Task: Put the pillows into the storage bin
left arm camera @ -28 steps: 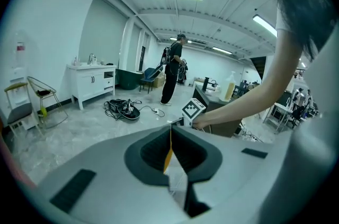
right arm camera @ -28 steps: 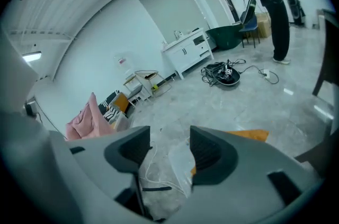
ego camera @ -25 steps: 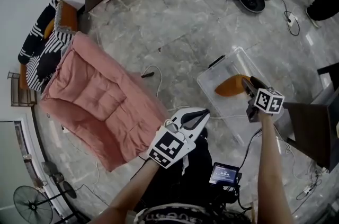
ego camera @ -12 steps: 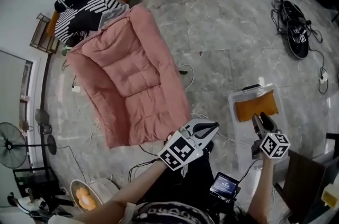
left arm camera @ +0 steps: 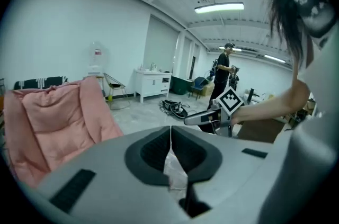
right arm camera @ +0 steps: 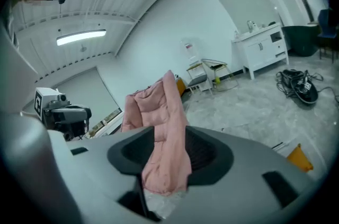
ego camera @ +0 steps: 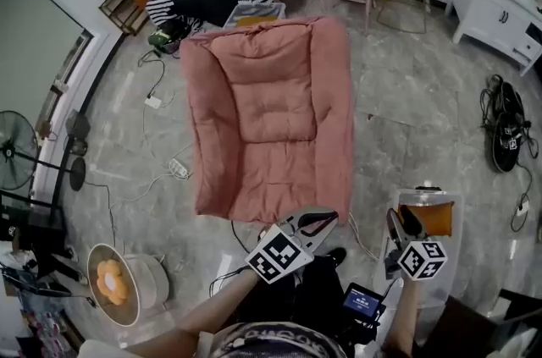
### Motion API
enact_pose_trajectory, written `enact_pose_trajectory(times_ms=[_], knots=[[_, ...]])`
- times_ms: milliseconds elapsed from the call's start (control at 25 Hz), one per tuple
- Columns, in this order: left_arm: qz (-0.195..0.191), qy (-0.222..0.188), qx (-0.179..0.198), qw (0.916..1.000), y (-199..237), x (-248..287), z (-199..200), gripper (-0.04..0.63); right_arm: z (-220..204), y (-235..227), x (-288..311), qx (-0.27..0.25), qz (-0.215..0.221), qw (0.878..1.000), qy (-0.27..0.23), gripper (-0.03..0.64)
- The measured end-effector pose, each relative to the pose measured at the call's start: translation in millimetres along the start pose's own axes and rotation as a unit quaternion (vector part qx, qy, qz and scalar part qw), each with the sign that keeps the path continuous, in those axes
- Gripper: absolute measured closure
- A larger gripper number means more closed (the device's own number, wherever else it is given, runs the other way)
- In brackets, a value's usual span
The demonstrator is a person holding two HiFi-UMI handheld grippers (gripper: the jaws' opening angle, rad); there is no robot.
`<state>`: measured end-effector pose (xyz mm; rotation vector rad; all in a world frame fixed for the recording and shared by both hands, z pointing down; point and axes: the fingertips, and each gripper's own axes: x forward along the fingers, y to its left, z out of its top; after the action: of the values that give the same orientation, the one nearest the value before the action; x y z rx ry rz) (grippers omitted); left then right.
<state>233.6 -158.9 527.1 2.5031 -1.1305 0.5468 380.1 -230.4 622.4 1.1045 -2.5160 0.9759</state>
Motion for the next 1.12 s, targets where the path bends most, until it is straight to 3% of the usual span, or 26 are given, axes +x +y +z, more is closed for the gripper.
enact_pose_trajectory(times_ms=[280,600,760,1120], knots=[[0.077,-0.032,-0.054,0.9951,51.9,-116.0,-52.0,0.581,-15.4,128.3,56.0,-0.050,0.061,0.997,0.024,0.433],[0.107,-0.049,-0.088,0.9892,82.0,-238.2,-119.2,0.581,-46.2,256.7,72.3,-0.046,0.072,0.996,-0.003,0.443],[0.119,-0.052,-0.105,0.9860,94.4,-276.7,-153.2,0.583,-66.4,303.8,74.7,-0.070,0.080,0.994,0.001,0.443],[0.153,-0.077,-0.145,0.9744,100.2,-321.6,-168.7,0.581,-59.7,384.6,62.1,-0.124,0.132,0.984,0.003,0.489]])
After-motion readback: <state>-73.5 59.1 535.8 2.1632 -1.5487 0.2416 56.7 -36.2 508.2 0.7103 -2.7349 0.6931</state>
